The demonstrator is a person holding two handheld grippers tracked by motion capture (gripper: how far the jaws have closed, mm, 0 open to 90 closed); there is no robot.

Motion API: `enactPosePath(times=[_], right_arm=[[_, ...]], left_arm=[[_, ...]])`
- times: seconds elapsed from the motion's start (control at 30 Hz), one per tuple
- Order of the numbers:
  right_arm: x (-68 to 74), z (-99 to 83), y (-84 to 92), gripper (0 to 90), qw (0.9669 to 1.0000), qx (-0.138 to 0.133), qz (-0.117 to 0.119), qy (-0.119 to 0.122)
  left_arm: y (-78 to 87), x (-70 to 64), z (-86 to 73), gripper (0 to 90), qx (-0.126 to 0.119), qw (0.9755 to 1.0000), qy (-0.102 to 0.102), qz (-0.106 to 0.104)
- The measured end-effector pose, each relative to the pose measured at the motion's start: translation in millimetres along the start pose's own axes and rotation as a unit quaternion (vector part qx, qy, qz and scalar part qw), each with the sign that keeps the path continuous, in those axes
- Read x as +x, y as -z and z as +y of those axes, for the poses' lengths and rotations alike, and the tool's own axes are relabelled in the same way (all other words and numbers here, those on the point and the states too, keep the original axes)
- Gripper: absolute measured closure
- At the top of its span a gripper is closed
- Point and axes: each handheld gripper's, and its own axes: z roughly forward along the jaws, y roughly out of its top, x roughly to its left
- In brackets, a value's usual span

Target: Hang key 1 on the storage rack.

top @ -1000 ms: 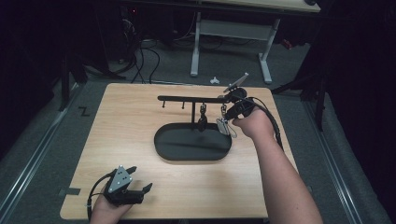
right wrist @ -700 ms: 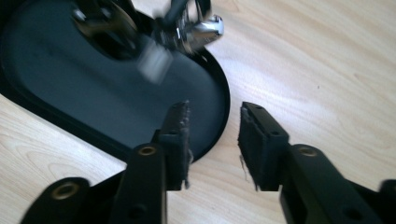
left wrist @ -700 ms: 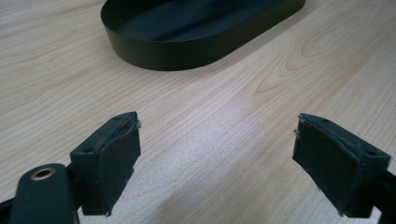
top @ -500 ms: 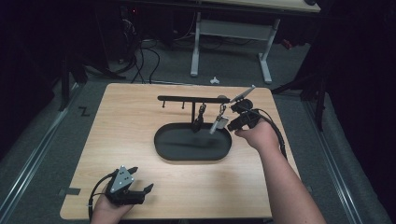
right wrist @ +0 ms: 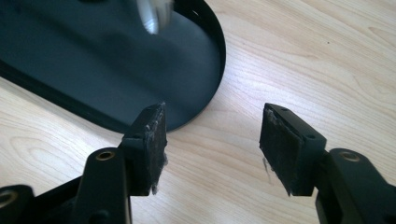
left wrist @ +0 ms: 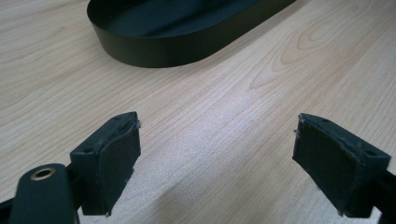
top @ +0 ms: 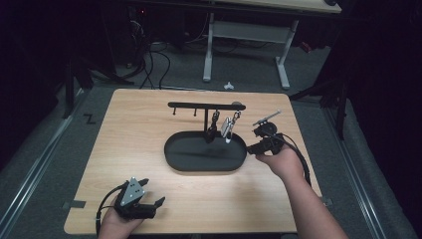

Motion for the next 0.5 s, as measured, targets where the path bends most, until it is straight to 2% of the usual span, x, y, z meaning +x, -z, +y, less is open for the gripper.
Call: enactPosePath(times=[0.03, 0.1, 0.33, 0.5], right_arm=[[-0.9, -6.1, -1.5, 40.9, 0.9999, -0.005, 0.007, -0.007], [-1.5, -13.4, -2.6, 40.2, 0.9998, -0.013, 0.007, -0.009], [-4.4, -49.1, -11.8, 36.1, 0.9984, -0.052, -0.001, -0.023], [-9.9, -82.0, -17.3, 34.8, 0.9945, -0.095, 0.005, -0.043]], left_arm=[[-0.1, 0.0, 0.0, 15.3, -0.001, 1.0000, 0.001, 0.000], [0.0, 0.0, 0.0, 15.3, 0.000, 1.0000, -0.002, 0.000], [0.1, -2.1, 0.6, 15.3, -0.002, 1.0000, -0.004, 0.001], [-2.2, -2.7, 1.5, 15.4, 0.001, 1.0000, -0.007, 0.004]])
